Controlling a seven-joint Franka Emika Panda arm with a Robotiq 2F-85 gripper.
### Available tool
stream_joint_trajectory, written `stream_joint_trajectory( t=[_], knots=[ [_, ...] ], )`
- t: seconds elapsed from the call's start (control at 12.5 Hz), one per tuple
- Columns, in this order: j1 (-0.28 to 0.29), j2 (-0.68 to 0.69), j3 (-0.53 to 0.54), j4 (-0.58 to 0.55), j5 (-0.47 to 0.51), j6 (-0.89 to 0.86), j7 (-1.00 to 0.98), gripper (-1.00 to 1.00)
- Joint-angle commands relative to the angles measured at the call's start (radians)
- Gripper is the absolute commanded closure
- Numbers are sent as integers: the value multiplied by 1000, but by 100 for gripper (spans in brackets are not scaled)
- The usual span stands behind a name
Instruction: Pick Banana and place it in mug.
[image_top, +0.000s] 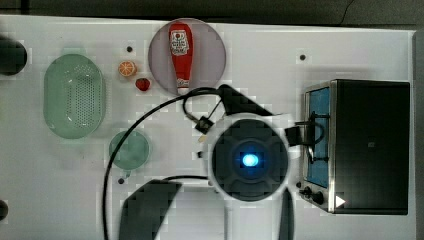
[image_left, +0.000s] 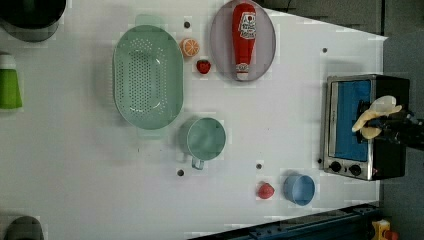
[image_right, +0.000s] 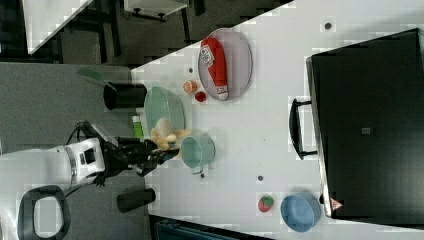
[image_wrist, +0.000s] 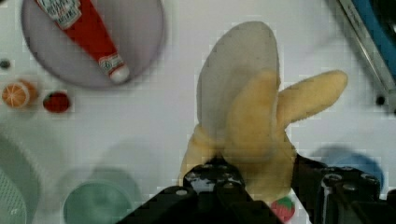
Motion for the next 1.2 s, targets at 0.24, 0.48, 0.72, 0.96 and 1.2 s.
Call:
stream_joint_trajectory(
  t=[0.24, 0.48, 0.72, 0.96, 1.2],
  knots=[
    [57, 18, 171, -30, 22, -35, 278, 26],
    [67, 61, 288, -31, 90, -16, 441, 26],
    [68, 144, 375, -32, 129, 90, 538, 26],
    [69, 252, 443, -34, 128, 219, 655, 26],
    [70, 361, 478, -44, 125, 323, 749, 26]
  ],
)
